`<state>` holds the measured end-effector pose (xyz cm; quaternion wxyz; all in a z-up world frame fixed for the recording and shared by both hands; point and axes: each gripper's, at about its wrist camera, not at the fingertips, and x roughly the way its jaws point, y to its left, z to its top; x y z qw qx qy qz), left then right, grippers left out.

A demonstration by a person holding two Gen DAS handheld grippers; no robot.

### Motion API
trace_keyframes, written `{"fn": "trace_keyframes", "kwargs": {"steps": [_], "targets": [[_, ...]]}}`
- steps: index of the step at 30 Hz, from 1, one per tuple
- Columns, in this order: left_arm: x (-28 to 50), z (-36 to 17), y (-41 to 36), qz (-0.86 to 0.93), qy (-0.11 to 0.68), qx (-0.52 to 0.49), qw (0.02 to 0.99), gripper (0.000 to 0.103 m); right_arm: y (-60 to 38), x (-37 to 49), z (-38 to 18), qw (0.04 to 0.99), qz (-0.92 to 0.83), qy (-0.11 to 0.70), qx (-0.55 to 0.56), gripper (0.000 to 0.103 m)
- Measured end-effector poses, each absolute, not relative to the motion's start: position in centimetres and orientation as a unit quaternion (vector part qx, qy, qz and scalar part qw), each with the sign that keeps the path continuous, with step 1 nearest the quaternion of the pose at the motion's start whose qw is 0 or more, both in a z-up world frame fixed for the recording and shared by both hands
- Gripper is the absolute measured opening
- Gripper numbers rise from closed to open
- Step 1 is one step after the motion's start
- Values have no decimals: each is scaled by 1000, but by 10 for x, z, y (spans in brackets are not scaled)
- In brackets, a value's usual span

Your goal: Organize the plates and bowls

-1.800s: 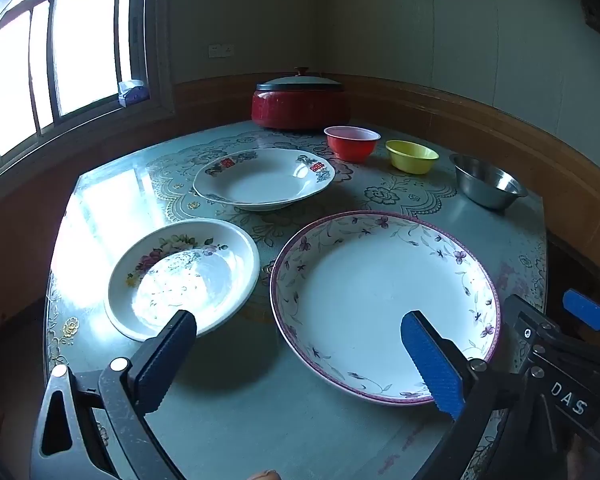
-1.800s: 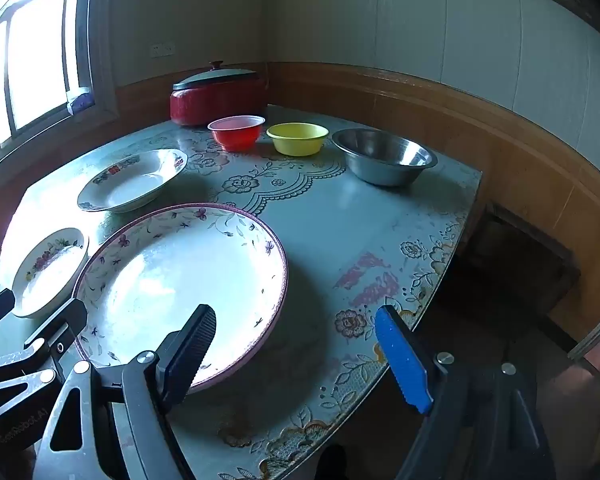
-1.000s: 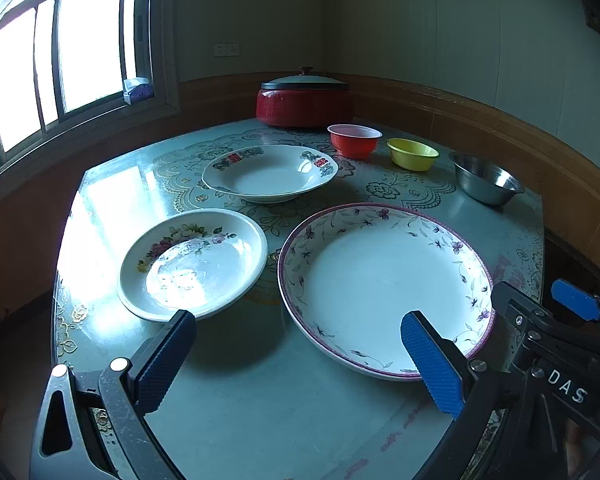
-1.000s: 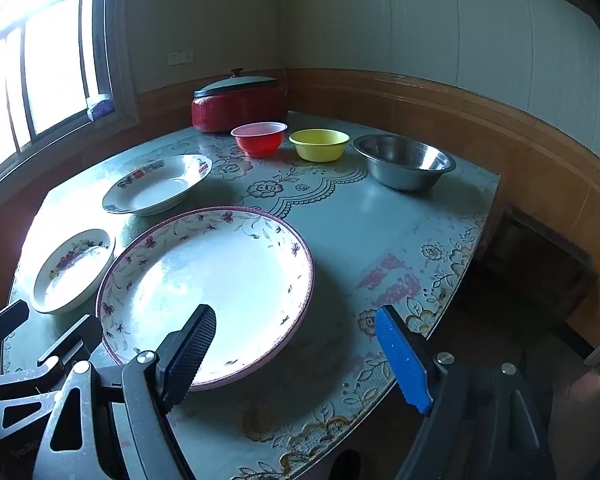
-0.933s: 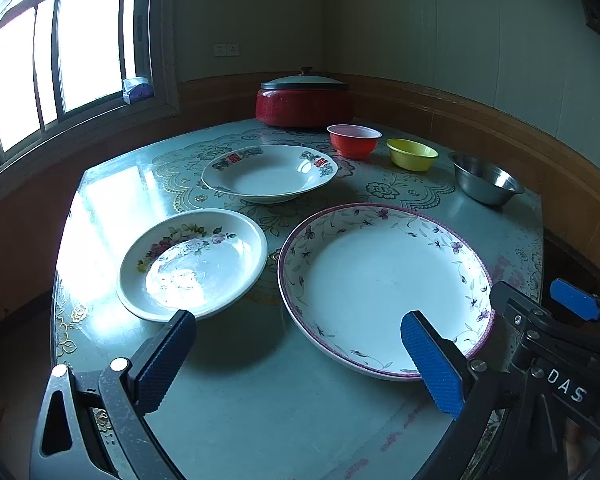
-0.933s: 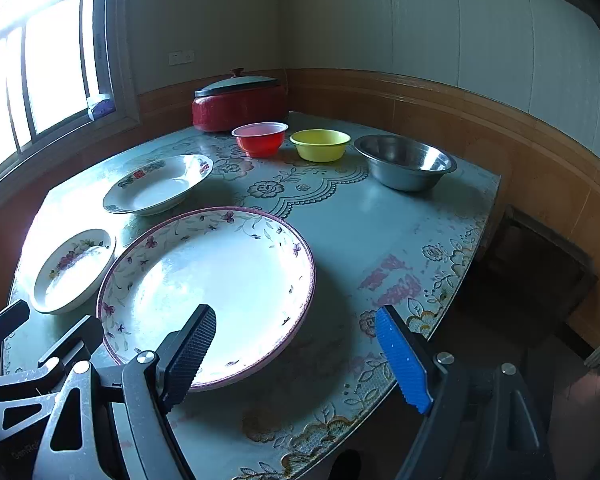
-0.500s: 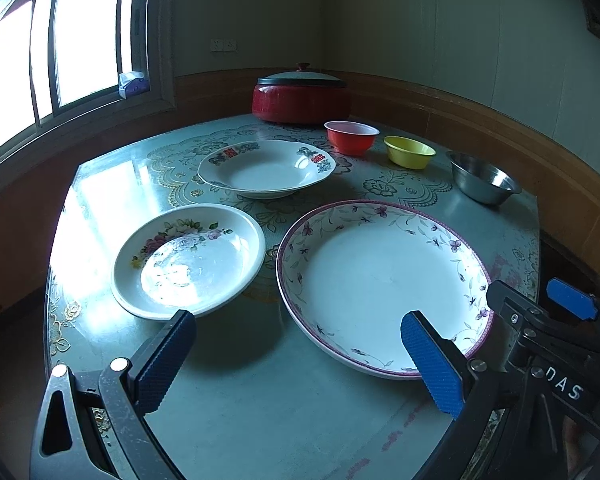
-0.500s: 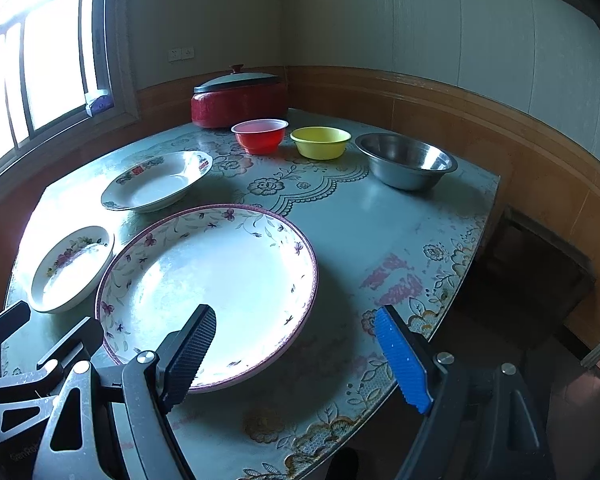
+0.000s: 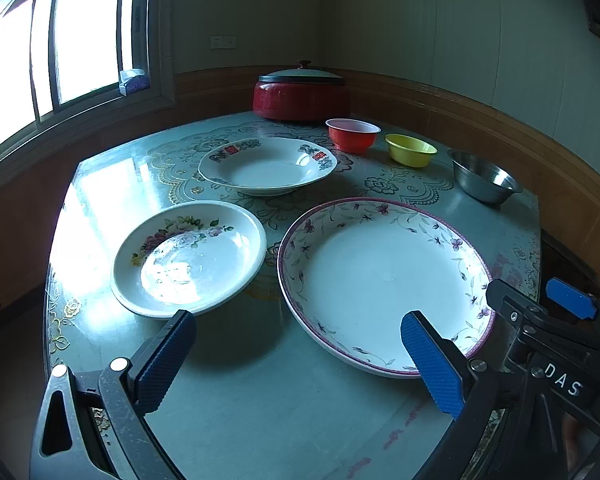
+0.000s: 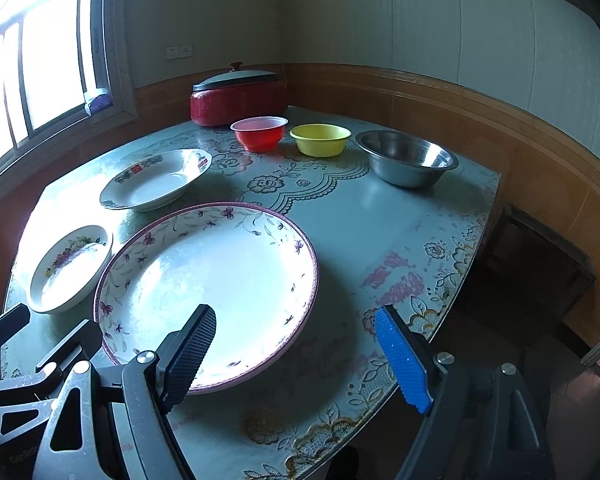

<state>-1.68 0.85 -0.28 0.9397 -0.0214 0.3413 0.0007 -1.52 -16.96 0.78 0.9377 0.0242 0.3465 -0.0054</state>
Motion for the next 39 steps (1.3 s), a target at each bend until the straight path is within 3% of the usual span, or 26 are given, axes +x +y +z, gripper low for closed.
{"fn": "trace_keyframes", "kwargs": {"steps": [29, 39], "targets": [[-18, -3, 2, -12, 342, -17, 939, 103, -193, -9, 7, 934, 11, 353, 55, 83], [-15, -7, -2, -12, 350, -17, 936, 103, -212, 16, 7, 918, 110, 368, 100, 83]]}}
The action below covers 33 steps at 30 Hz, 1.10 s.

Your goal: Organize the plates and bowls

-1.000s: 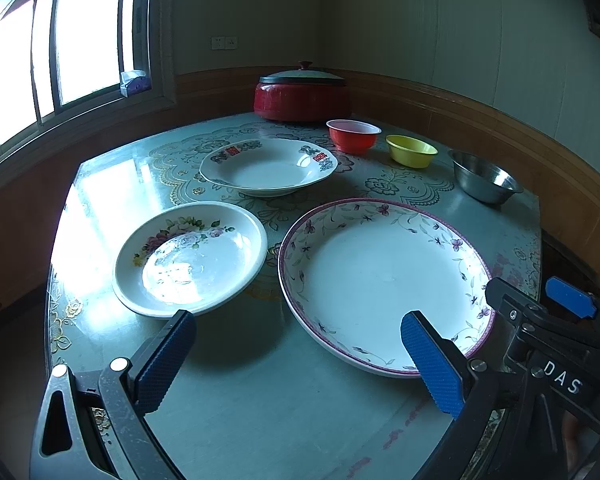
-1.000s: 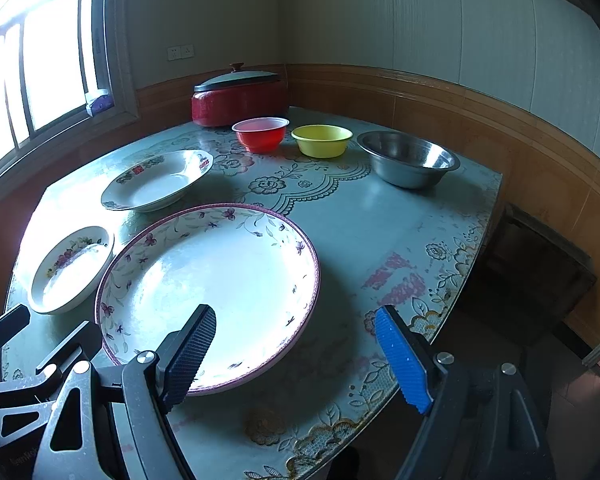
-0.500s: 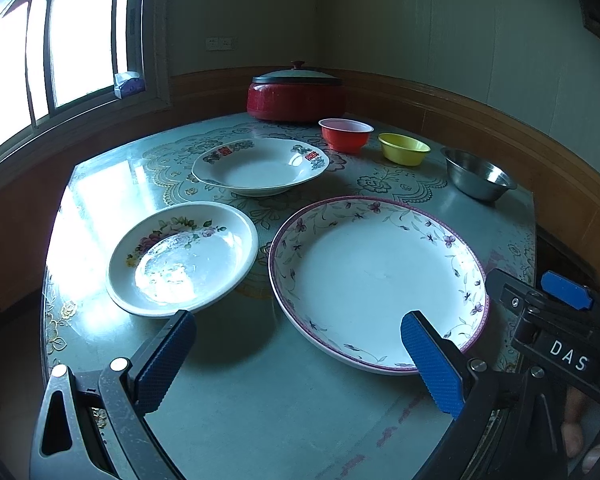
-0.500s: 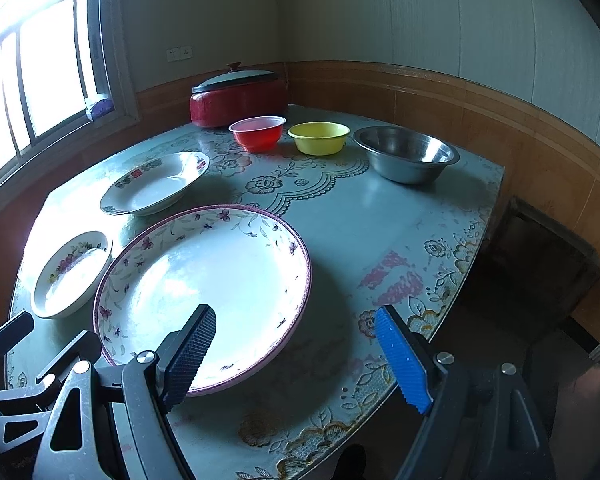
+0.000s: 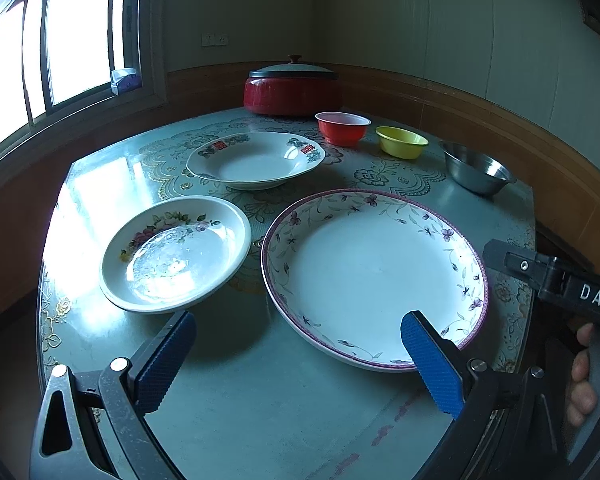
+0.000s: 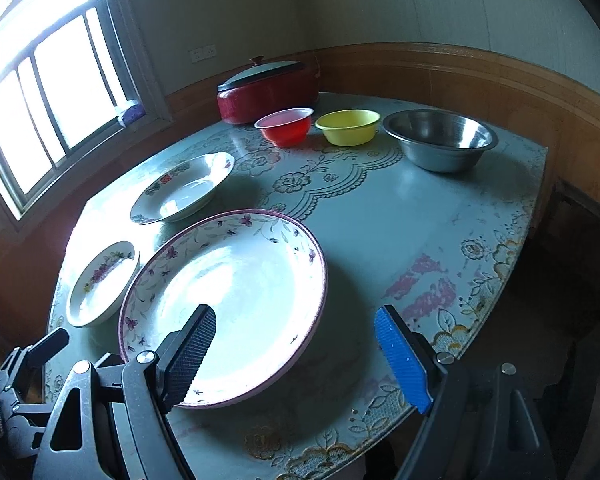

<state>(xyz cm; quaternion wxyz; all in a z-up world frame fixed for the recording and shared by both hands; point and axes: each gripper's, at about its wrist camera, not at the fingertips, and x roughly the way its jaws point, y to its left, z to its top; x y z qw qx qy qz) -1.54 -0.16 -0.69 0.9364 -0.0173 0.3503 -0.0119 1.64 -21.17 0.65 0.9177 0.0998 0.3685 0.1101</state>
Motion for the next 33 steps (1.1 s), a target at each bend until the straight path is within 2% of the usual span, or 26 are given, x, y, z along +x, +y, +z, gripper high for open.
{"fn": "trace_keyframes", "kwargs": {"steps": [5, 11, 16, 21, 24, 28, 32, 33], "targets": [[-12, -7, 0, -27, 355, -36, 934, 103, -215, 46, 2, 892, 190, 395, 106, 83], [-6, -7, 13, -105, 368, -145, 912, 103, -215, 83, 5, 874, 249, 414, 60, 83], [-5, -3, 22, -89, 358, -196, 909, 103, -216, 116, 0, 862, 267, 431, 13, 83], [-4, -12, 32, -41, 377, -213, 900, 103, -213, 141, -13, 842, 295, 452, -13, 56], [-4, -22, 38, -2, 398, -229, 888, 102, -206, 153, -19, 830, 316, 459, -26, 50], [-4, -32, 40, 40, 410, -243, 878, 89, -200, 166, -26, 817, 339, 464, -42, 39], [-1, -39, 38, 68, 417, -262, 868, 82, -194, 176, -31, 805, 361, 467, -66, 25], [0, -39, 36, 68, 419, -266, 866, 77, -193, 176, -31, 803, 368, 463, -72, 24]]}}
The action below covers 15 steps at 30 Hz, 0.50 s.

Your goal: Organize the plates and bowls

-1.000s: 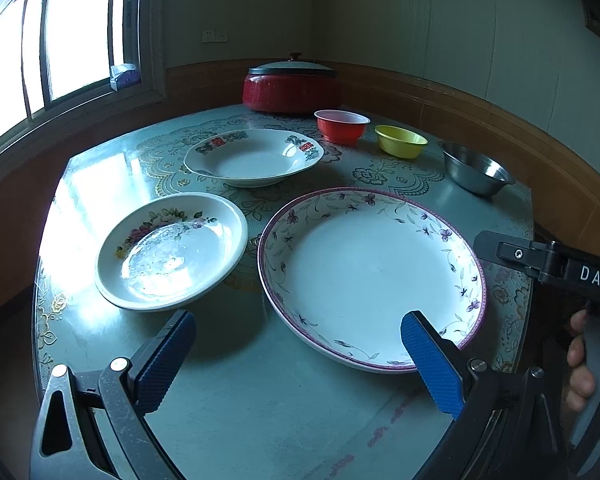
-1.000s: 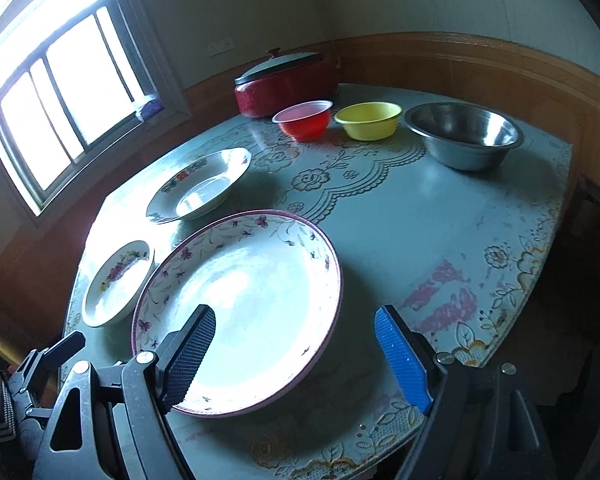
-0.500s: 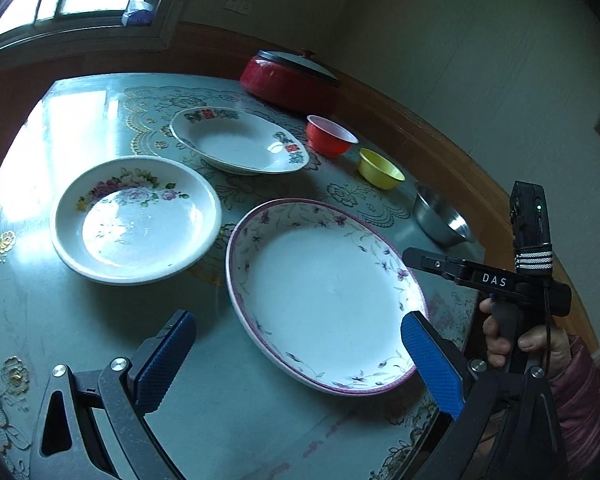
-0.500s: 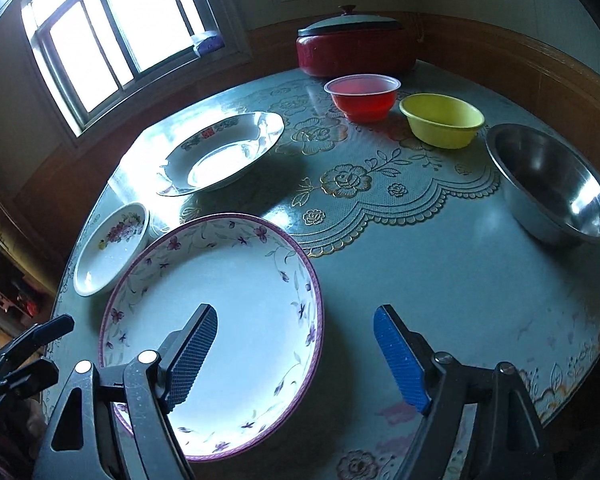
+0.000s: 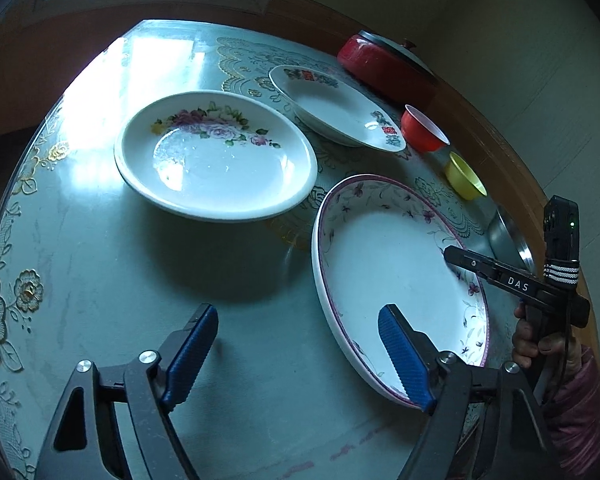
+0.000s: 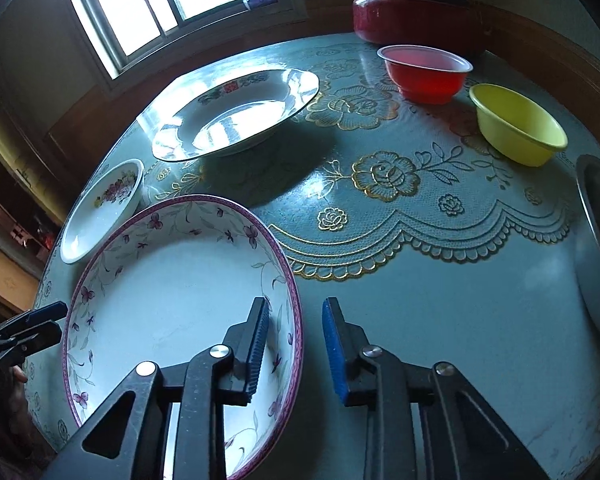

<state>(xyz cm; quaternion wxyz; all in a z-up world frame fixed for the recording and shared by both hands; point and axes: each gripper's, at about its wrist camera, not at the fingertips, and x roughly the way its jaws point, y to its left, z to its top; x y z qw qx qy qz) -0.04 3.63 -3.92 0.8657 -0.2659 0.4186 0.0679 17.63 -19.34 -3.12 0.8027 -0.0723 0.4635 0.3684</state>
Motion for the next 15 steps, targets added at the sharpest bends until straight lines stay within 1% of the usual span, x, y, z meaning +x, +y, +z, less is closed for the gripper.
{"fn": "trace_keyframes", "kwargs": {"steps": [2, 4, 6, 8, 10, 11, 14, 15], "targets": [[2, -39, 31, 71, 419, -270, 864, 72, -192, 177, -31, 795, 384, 462, -81, 23], [5, -38, 26, 74, 421, -273, 862, 62, -190, 178, -31, 788, 398, 460, -93, 22], [9, -38, 21, 79, 422, -270, 862, 57, -189, 178, -31, 781, 412, 458, -104, 22], [12, -38, 15, 83, 424, -267, 861, 48, -189, 179, -30, 771, 427, 459, -109, 22], [16, -39, 8, 88, 427, -262, 861, 35, -191, 180, -30, 765, 437, 460, -110, 22], [18, -40, 5, 91, 430, -258, 861, 32, -192, 181, -31, 762, 442, 459, -110, 22], [24, -39, -6, 121, 434, -224, 864, 28, -192, 183, -31, 757, 453, 456, -118, 22], [25, -39, -9, 129, 434, -219, 864, 23, -192, 182, -31, 756, 455, 454, -124, 22]]}}
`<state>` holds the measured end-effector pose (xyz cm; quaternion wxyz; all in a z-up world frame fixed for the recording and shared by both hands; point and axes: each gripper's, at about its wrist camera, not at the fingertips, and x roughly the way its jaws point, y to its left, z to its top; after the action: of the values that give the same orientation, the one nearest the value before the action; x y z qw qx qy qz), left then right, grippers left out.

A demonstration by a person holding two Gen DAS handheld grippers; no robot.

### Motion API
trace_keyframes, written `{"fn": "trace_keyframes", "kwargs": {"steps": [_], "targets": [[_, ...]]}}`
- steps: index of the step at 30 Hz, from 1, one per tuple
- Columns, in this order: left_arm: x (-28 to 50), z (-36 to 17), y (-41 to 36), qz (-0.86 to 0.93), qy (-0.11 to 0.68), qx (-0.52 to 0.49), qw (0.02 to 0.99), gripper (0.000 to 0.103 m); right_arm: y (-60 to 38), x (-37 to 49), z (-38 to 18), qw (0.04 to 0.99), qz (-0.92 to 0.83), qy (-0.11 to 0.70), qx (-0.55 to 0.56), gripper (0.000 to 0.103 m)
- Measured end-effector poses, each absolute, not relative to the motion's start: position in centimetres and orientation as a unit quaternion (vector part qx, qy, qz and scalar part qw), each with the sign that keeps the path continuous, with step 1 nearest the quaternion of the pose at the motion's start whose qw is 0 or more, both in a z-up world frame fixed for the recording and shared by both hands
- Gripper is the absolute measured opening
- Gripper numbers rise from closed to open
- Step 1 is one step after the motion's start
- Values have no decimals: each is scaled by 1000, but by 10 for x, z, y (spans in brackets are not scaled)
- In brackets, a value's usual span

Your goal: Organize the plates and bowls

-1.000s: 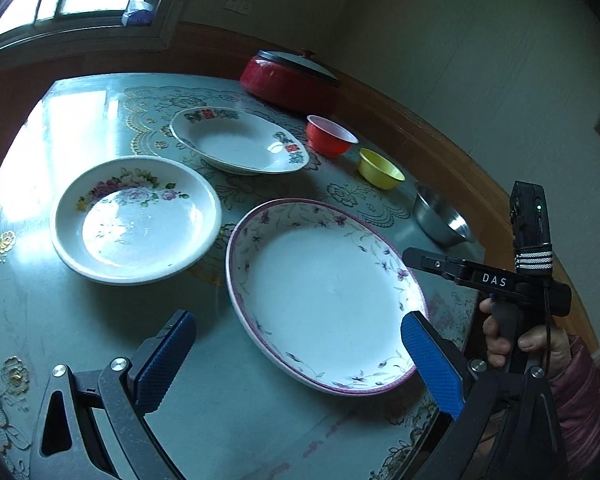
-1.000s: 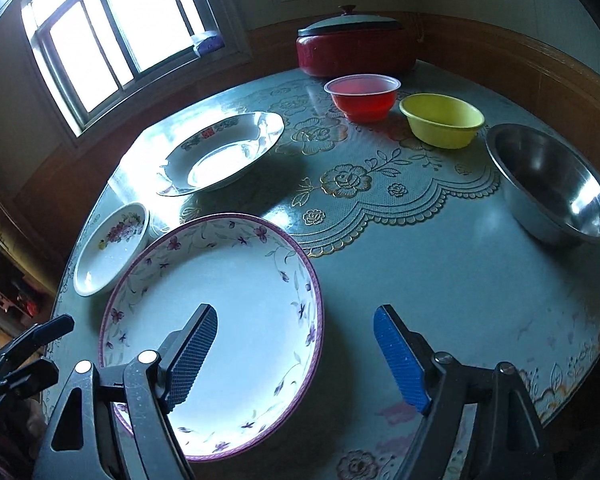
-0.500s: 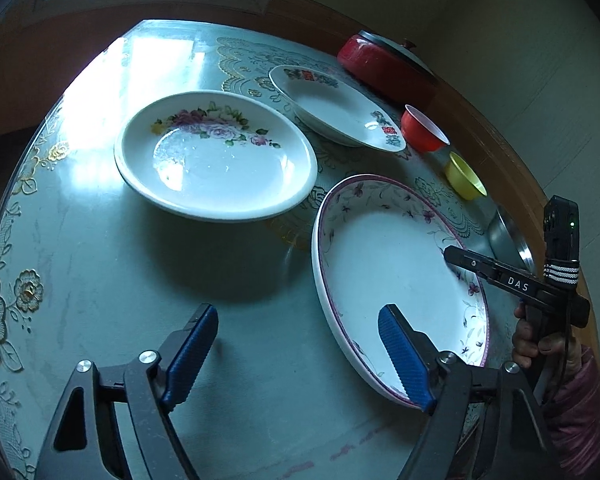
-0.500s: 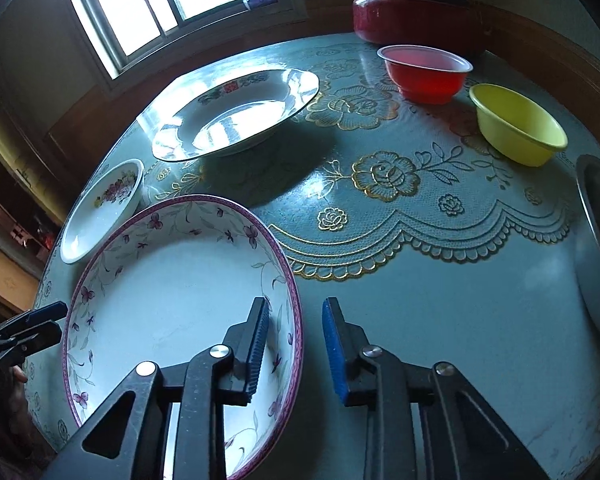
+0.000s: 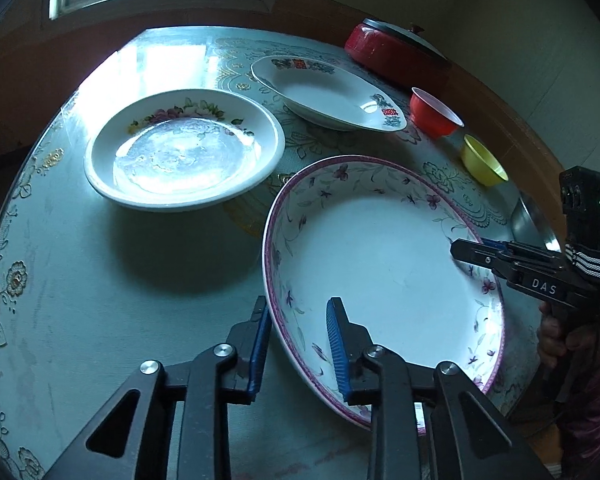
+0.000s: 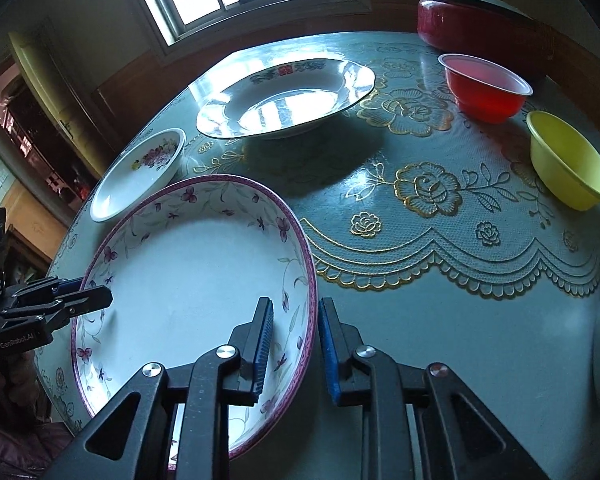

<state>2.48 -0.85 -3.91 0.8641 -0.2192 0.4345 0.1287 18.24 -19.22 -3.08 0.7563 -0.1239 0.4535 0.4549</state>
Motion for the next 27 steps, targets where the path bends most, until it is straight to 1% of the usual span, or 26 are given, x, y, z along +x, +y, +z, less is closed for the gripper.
{"fn": "trace_keyframes", "kwargs": {"steps": [1, 3, 10, 16, 23, 27], "targets": [[26, -39, -11, 133, 435, -218, 863, 20, -193, 182, -31, 760, 452, 448, -134, 22], [32, -39, -17, 136, 437, -210, 864, 18, -195, 183, -30, 767, 443, 440, -150, 22], [61, -35, -29, 162, 452, -170, 861, 18, -215, 200, -31, 763, 444, 450, -132, 20], [45, -32, -27, 162, 453, -151, 864, 15, -219, 189, -31, 750, 467, 448, -133, 20], [25, -32, -31, 175, 454, -155, 860, 15, -204, 177, -30, 746, 480, 435, -155, 20], [26, -32, -31, 188, 455, -161, 855, 16, -193, 178, -29, 752, 472, 427, -173, 21]]}}
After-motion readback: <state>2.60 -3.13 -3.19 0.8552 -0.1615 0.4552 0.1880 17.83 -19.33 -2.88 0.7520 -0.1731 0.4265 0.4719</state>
